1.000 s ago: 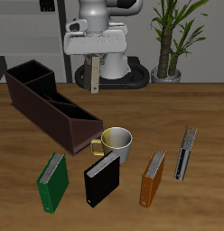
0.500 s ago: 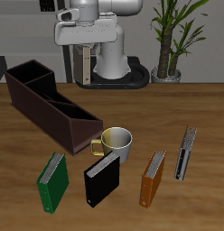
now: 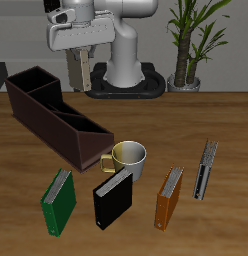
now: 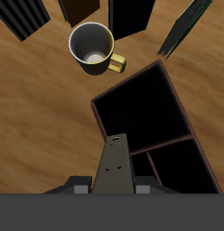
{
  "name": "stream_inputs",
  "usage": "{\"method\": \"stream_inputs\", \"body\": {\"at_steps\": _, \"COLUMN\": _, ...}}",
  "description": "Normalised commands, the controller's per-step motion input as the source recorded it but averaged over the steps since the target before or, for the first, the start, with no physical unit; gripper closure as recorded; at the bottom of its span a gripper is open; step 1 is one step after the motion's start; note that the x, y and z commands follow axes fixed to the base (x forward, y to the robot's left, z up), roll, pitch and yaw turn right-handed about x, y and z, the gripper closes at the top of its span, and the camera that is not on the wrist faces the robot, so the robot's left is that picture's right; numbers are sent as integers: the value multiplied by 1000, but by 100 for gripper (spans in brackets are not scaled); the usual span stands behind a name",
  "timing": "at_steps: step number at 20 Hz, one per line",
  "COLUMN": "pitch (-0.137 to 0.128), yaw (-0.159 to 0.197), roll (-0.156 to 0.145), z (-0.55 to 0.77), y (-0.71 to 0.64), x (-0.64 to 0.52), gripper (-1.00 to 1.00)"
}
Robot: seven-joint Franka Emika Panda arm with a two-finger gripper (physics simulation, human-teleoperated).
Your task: Place the yellow book into the right desk caddy's back compartment
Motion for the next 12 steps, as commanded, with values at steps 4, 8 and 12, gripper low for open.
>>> {"method": "stream_inputs", "body": {"at_steps": 4, "pitch": 15, "yaw": 68, "roll": 1, "z": -1, "y": -151, "x": -78, "gripper": 100}}
{"method": "stream_inputs", "body": {"at_steps": 8, "pitch": 33, "yaw": 99, "roll": 5, "z": 43, "y": -179, "x": -86, "gripper": 100}}
{"method": "stream_inputs", "body": {"at_steps": 12, "pitch": 21, "yaw": 58, "roll": -58, "z": 131, "y": -378, "x": -49, "gripper": 100}}
